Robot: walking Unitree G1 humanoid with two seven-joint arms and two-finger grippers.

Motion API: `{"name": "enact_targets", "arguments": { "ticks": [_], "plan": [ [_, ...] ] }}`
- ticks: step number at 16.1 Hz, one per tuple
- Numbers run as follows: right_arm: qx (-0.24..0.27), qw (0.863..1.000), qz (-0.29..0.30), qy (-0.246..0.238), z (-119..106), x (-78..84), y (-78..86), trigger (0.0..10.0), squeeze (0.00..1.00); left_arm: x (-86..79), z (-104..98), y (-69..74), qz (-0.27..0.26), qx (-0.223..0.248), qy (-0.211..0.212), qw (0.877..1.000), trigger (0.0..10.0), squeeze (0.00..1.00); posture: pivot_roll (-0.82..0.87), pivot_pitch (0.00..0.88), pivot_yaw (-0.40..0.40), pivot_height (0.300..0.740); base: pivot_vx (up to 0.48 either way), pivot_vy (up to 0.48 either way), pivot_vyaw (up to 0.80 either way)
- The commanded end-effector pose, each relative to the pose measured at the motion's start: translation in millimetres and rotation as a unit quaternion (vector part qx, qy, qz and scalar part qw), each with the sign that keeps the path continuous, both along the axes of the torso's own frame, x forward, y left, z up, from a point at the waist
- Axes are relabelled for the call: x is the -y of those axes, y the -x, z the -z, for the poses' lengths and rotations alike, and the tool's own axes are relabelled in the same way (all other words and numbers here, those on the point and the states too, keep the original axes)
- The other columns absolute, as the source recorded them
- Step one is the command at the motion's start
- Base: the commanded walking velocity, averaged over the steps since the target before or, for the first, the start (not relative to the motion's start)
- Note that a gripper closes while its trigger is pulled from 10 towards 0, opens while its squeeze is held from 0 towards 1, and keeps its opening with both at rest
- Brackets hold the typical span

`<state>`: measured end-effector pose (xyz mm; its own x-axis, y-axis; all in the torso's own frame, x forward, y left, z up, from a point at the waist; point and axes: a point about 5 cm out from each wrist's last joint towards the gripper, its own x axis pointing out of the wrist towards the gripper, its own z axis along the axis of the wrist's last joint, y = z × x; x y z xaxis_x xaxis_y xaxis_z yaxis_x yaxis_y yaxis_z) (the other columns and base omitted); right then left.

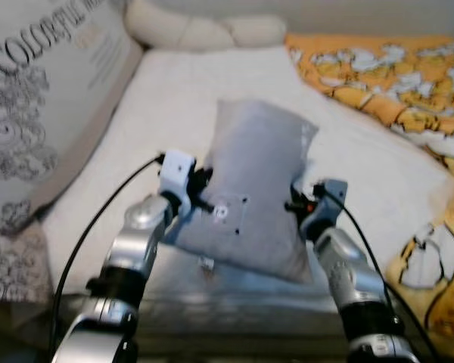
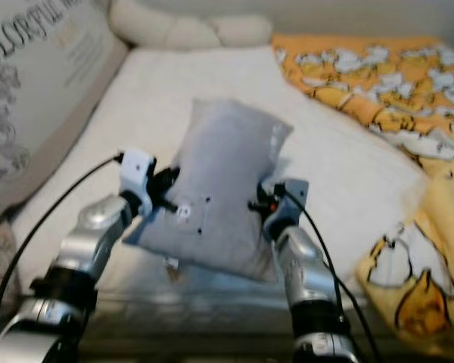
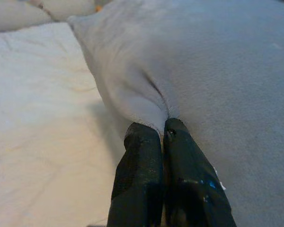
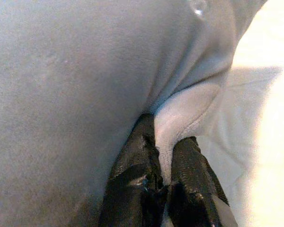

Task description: Clean up the room

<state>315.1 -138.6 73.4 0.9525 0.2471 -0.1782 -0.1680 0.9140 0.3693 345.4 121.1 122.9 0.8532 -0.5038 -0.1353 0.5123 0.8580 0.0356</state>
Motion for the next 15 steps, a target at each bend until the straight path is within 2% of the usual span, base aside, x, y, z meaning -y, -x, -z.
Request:
{"name": "enact_targets", "arguments": {
  "ticks": [1,10,15],
  "plan": [
    [0.022,1.000,-0.009,-0.005,-10.1,-9.4,-5.1,10.0,0.00,-8.5,-3.2,-1.4,-0.011,0.012,-0.006,1.000,10.0,0.00,-0.02,0.000,0.044,0.740,0.000,0.345,0.00],
    [0.019,1.000,-0.009,-0.003,-9.5,-8.3,-6.6,10.0,0.00,-8.1,-2.2,-3.1,-0.014,0.014,-0.011,1.000,10.0,0.00,-0.02,0.000,0.041,0.740,0.000,0.343,0.00],
    [0.013,1.000,-0.004,-0.005,-8.3,-7.0,-5.8,10.0,0.00,-6.7,-2.4,-3.8,-0.017,0.016,-0.015,1.000,10.0,0.00,-0.02,0.000,0.041,0.740,0.000,0.000,0.00]
  ]
}}
